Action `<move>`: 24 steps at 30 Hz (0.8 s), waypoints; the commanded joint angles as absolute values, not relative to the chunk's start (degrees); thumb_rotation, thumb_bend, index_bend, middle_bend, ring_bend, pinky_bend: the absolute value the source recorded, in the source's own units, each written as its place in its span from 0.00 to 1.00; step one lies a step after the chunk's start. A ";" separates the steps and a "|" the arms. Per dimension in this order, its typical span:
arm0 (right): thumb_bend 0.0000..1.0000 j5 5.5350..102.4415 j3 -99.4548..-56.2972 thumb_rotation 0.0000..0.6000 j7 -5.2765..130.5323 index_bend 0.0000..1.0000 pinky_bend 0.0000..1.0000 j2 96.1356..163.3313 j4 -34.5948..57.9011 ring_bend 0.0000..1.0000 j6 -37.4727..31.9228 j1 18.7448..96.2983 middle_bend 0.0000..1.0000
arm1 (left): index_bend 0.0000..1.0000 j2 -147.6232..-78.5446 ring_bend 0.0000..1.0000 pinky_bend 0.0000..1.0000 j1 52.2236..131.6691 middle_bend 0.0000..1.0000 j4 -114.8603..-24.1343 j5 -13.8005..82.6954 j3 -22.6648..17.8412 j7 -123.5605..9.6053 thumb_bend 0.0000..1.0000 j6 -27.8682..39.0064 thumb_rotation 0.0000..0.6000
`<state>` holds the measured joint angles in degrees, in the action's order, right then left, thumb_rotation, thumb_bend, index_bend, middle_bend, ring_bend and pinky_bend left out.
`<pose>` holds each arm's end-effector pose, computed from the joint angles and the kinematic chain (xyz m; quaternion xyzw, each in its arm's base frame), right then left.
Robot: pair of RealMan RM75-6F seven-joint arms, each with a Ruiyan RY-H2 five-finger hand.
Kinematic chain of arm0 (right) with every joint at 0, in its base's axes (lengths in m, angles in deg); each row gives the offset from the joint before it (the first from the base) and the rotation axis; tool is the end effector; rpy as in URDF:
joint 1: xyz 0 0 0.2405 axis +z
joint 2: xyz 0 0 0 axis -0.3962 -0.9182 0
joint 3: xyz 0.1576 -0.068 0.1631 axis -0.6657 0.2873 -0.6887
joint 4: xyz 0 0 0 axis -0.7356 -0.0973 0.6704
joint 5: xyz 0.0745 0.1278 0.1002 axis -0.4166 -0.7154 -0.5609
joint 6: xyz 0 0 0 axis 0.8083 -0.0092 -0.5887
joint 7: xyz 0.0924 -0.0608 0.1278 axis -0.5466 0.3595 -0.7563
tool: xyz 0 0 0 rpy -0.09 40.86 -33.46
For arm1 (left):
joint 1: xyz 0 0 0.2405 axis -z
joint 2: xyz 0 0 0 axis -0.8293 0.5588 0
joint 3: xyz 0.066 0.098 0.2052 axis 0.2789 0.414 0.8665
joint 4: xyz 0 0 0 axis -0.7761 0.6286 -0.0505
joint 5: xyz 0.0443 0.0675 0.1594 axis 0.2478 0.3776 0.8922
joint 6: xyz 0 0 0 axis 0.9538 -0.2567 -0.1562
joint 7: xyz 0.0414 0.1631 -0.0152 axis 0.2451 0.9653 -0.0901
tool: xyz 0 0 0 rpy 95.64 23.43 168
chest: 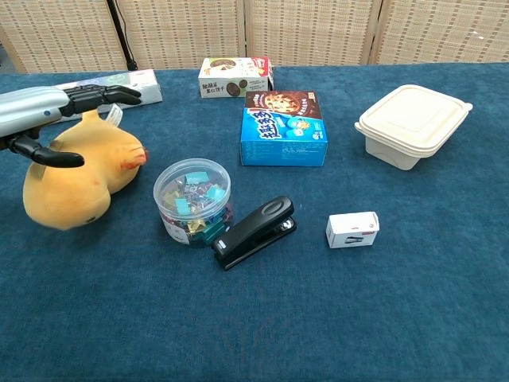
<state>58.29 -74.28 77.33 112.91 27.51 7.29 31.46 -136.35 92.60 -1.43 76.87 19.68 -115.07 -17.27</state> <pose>-0.3286 -0.2234 0.1708 0.5670 -0.4274 0.2505 0.6581 -0.2158 0.3423 0.0336 -0.8094 -0.2672 -0.4586 0.2513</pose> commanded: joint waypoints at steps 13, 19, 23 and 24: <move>0.00 58.56 -74.16 1.00 76.87 0.03 0.00 112.43 27.77 0.00 7.65 31.15 0.00 | 0.00 -138.21 0.00 0.00 92.61 0.00 -1.16 80.96 24.06 -114.72 0.00 -17.04 0.09; 0.00 58.08 -74.32 1.00 76.97 0.03 0.00 112.70 27.45 0.00 7.36 31.33 0.00 | 0.00 -139.85 0.00 0.00 93.78 0.00 -0.44 80.92 24.29 -112.72 0.00 -10.56 0.09; 0.00 57.92 -74.50 1.00 77.25 0.03 0.00 113.12 27.16 0.00 7.01 31.79 0.00 | 0.00 -139.88 0.00 0.00 94.99 0.00 0.09 79.48 23.03 -111.87 0.00 -5.68 0.09; 0.00 57.81 -74.53 1.00 77.30 0.03 0.00 113.21 27.08 0.00 6.90 31.87 0.00 | 0.00 -139.78 0.00 0.00 95.26 0.00 0.13 79.04 22.63 -111.76 0.00 -4.70 0.09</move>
